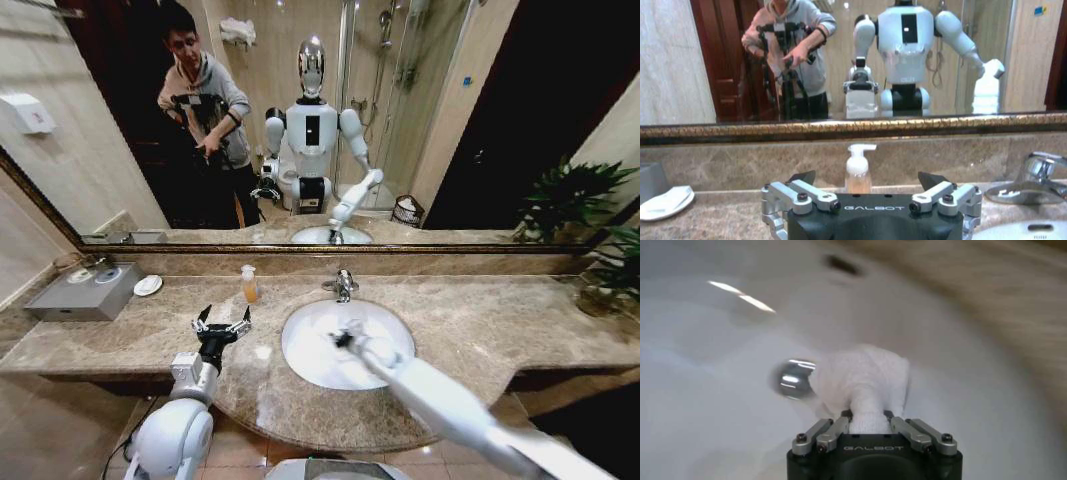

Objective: Pick up the towel from the sink counter and wipe the mirror surface.

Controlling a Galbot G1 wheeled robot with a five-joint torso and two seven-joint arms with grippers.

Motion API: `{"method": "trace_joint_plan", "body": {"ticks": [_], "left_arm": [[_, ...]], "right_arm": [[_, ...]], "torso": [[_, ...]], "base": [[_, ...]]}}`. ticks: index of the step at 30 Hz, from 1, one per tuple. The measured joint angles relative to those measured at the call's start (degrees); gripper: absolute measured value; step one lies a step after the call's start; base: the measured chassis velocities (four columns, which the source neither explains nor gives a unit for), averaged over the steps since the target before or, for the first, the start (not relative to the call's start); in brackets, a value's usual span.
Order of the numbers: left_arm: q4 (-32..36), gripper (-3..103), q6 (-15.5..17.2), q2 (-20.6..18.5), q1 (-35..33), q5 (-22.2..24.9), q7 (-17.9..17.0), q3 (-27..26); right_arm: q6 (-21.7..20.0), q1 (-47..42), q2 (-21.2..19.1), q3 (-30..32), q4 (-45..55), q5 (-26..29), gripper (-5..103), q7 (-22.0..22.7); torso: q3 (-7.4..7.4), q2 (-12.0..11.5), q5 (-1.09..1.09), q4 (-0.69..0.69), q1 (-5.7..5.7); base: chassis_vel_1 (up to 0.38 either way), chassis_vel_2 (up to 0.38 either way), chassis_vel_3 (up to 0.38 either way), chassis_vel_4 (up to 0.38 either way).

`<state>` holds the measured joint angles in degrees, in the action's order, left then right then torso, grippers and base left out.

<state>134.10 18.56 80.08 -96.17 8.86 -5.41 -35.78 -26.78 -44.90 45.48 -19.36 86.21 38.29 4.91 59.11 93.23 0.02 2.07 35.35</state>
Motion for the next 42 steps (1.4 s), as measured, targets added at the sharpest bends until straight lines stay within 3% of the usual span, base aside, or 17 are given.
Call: {"method": "trace_joint_plan", "body": {"ticks": [4,6,7,9,12,15,16,18,21,24,25,28,30,31,35,38,42], "left_arm": [[0.0,100,0.0,0.0,-0.02,0.0,0.0,-0.01],[0.0,100,0.0,0.0,-0.02,0.0,0.0,-0.01],[0.0,100,0.0,0.0,-0.02,0.0,-0.01,-0.01],[0.0,100,0.0,-0.01,-0.02,0.0,-0.01,-0.02],[0.0,100,0.0,0.0,-0.02,0.0,0.01,0.0],[0.0,100,0.0,-0.01,-0.02,0.0,-0.01,-0.02],[0.0,100,0.0,0.0,-0.01,0.0,0.0,-0.01],[0.0,100,0.0,0.0,-0.02,0.0,0.0,0.0],[0.0,100,0.0,0.0,-0.02,0.0,0.0,-0.01],[-0.01,100,0.0,0.0,-0.01,0.0,0.0,-0.01],[0.0,100,0.0,0.0,-0.01,0.0,0.0,0.0],[0.0,100,0.0,0.0,-0.02,0.0,0.0,-0.01],[0.0,100,0.0,0.0,-0.02,0.0,-0.01,-0.02],[0.0,100,0.0,0.0,-0.02,0.0,-0.01,-0.02],[0.0,100,0.0,0.0,-0.01,0.0,0.0,-0.01],[0.0,100,0.0,0.0,-0.02,0.0,0.0,-0.01],[0.0,100,0.0,0.0,-0.02,0.0,0.0,-0.01]], "right_arm": [[0.1,-0.77,-4.66,2.15,1.85,-0.46,18,-1.03],[-0.24,-0.69,-4.66,2.22,1.94,-0.61,18,-1.09],[-0.67,-0.52,-3.75,2.04,1.83,-1.19,18,-0.93],[-0.82,-0.48,-2.5,1.48,1.56,-1.67,18,-0.52],[-1.61,0.34,4.17,-3.43,2.03,-2.3,18,1.35],[-2.29,2.42,7.83,-7.03,2.8,-1.82,18,2.5],[-2.83,4.79,12.01,-10.61,3.4,-0.65,18,3.77],[-3.43,7.12,16.58,-13.76,4.03,0.83,18,5.15],[-4.21,8.66,19.78,-15.29,4.66,2.14,18,6.33],[-4.31,9.1,19.98,-15.46,4.49,2.47,18,6.38],[-4.09,9.01,19.02,-14.79,3.86,2.29,18,5.79],[-3.31,7.84,15.79,-12.12,2.33,0.75,18,4.21],[-1.81,5.96,9.04,-9.14,1.77,-1.51,18,1.65],[-1.81,5.96,9.04,-9.14,1.77,-1.51,18,1.65],[0.7,1.62,-1.03,-2.61,2.72,-7.67,18,-2.14],[1.52,-0.2,-4.42,0.42,4.59,-9.86,18,-3.16],[1.35,0.19,-4.16,0.9,4.85,-9.77,18,-3.45]], "torso": [[0.0,0.01,0.01,0.05,-0.01],[0.01,0.01,0.0,0.05,-0.01],[0.0,0.01,-0.14,-0.05,-0.01],[0.0,0.01,-0.17,-0.07,0.0],[0.05,-0.02,0.02,-0.05,0.03],[0.05,-0.03,-0.02,-0.02,0.04],[0.04,-0.03,-0.02,0.03,0.04],[0.04,-0.03,-0.02,0.05,0.04],[0.03,-0.02,-0.07,0.03,0.02],[0.03,-0.02,-0.08,-0.02,0.02],[0.03,-0.02,0.0,0.02,0.02],[0.03,-0.02,-0.03,0.04,0.02],[0.03,-0.02,0.0,0.0,0.03],[0.03,-0.02,0.0,0.0,0.03],[0.02,-0.02,0.0,-0.05,0.02],[0.02,-0.01,0.0,-0.03,0.01],[0.02,-0.01,-0.03,0.0,0.01]], "base": [[0.0,0.0,0.0,0.0],[0.0,0.0,0.0,0.0],[0.0,0.0,0.0,0.0],[0.0,0.0,0.0,0.0],[0.0,0.0,0.0,0.0],[0.0,0.0,0.0,0.0],[0.0,0.0,0.0,0.0],[0.0,0.0,0.0,0.0],[0.0,0.0,0.0,0.0],[0.0,0.0,0.0,0.0],[0.0,0.0,0.0,0.0],[0.0,0.0,0.0,0.0],[0.0,0.0,0.0,0.0],[0.0,0.0,0.0,0.0],[0.0,0.0,0.0,0.0],[0.0,0.0,0.0,0.0],[0.0,0.0,0.0,0.0]]}}
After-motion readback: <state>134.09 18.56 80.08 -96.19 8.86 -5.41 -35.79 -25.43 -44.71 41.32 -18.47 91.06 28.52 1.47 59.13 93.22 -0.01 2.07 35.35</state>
